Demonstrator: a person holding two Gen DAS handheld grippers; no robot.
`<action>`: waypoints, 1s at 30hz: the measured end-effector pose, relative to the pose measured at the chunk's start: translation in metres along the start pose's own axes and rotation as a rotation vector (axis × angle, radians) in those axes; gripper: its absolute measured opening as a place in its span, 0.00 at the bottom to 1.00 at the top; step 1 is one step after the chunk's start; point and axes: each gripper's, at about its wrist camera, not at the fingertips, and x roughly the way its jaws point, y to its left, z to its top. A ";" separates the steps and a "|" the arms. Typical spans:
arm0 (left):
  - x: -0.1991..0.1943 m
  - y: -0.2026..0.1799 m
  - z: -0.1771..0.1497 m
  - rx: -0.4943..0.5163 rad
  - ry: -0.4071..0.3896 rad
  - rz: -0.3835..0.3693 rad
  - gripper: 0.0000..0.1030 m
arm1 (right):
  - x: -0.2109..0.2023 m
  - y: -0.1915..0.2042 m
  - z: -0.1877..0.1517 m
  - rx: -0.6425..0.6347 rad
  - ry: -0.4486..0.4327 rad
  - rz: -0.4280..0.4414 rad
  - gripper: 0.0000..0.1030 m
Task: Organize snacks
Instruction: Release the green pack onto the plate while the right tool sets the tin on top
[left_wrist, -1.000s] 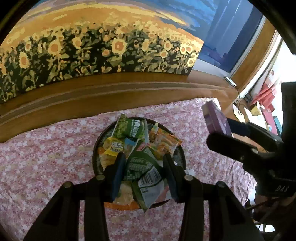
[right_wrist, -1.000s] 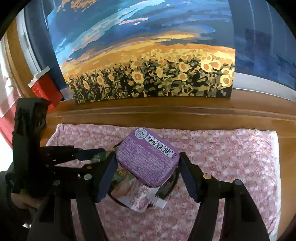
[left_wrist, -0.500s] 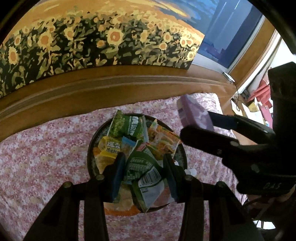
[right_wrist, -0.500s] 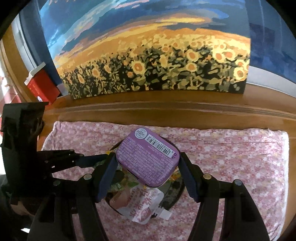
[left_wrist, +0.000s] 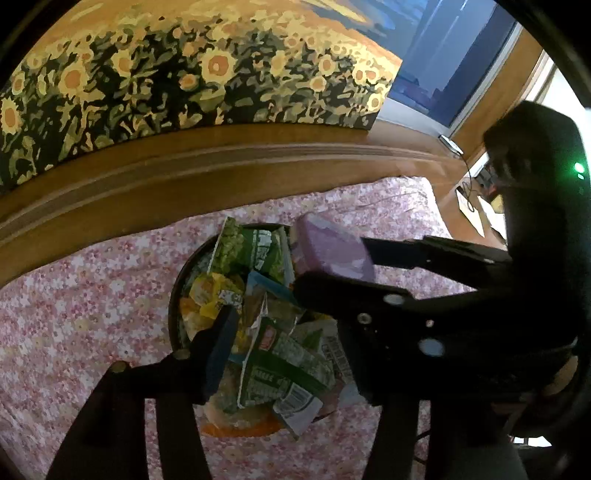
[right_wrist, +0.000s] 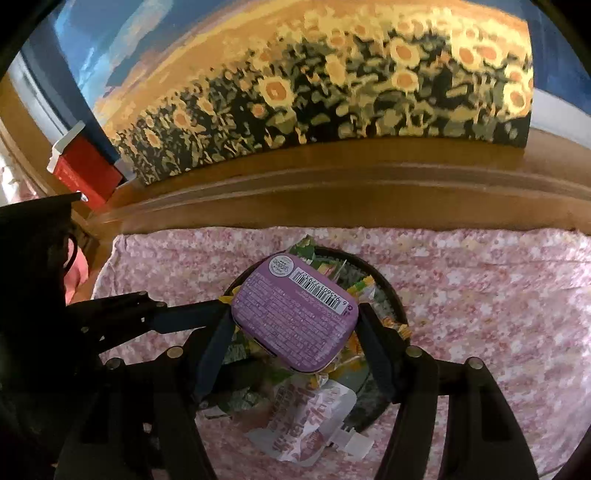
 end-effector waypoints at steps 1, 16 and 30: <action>0.001 0.000 0.000 0.000 0.006 0.004 0.64 | 0.004 -0.001 0.001 0.006 0.015 0.003 0.66; 0.003 0.000 0.005 -0.019 0.024 0.017 0.77 | 0.015 -0.002 0.002 0.025 0.057 0.029 0.77; -0.048 -0.015 0.002 0.020 -0.109 0.074 0.82 | -0.044 0.012 0.001 0.011 -0.080 0.009 0.81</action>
